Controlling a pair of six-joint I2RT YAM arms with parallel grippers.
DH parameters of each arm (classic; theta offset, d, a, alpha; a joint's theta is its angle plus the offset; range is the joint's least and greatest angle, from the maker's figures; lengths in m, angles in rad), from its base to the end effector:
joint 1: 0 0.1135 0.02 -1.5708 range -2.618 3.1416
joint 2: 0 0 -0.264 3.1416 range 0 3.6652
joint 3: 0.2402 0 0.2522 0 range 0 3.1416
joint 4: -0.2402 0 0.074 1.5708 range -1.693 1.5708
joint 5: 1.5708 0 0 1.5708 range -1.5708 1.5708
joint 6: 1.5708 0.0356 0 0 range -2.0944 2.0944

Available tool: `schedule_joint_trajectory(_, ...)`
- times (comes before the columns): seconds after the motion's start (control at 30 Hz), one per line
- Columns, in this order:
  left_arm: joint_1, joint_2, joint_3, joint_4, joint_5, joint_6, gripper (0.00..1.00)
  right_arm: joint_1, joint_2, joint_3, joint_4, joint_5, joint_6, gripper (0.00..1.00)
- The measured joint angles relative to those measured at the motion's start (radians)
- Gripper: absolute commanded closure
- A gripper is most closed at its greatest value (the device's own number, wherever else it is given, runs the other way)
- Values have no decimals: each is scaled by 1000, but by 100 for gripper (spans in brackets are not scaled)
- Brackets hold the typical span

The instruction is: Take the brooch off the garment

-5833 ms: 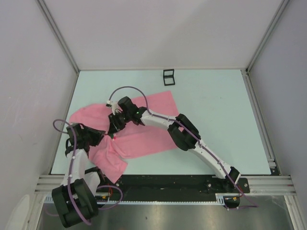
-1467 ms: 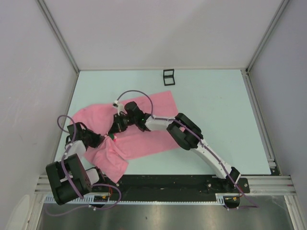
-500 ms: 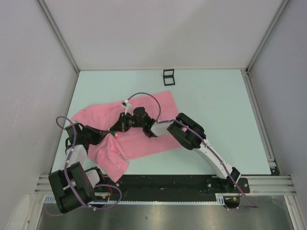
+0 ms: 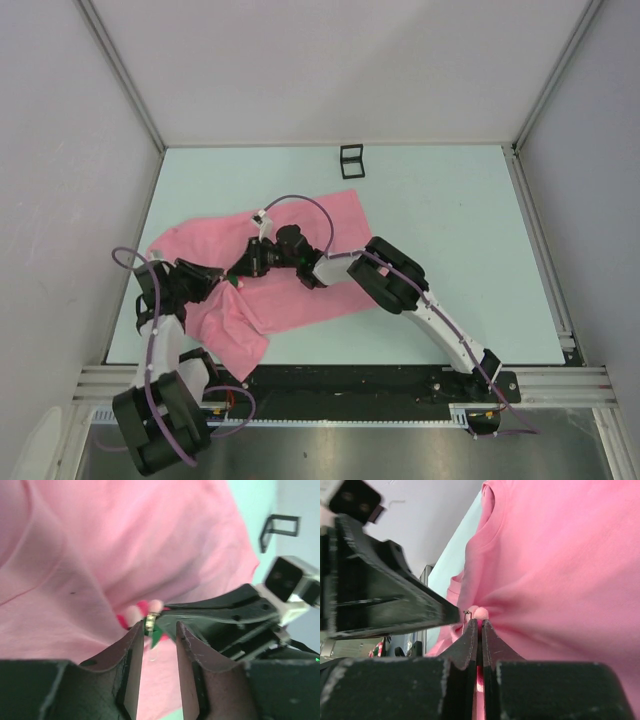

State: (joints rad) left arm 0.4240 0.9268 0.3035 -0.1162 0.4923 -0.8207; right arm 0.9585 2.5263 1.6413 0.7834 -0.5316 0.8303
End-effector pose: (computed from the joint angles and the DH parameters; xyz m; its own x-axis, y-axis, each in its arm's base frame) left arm 0.1648 0.0559 0.1593 -0.3864 -0.8818 -0.2706 -0.4796 0.4427 -0.7577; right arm 0.2963 0.4533 0.1037 -0.7739 0.0051 -0.6332 -0.6284 0.1171 0.7690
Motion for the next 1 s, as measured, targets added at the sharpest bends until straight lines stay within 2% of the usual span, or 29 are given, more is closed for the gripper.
schedule_joint_trajectory(0.17,0,-150,-56,51,1,-20,70,5,0,0,-4,-1,5,100)
schedule_joint_trajectory(0.3,0,-140,-82,88,1,-6,76,5,0,3,-8,-9,6,100)
schedule_joint_trajectory(0.57,0,-93,-42,57,1,106,67,3,0,16,-15,-28,20,100)
schedule_joint_trajectory(1.0,0,-183,-130,123,-19,104,69,0,0,18,-8,-57,60,100)
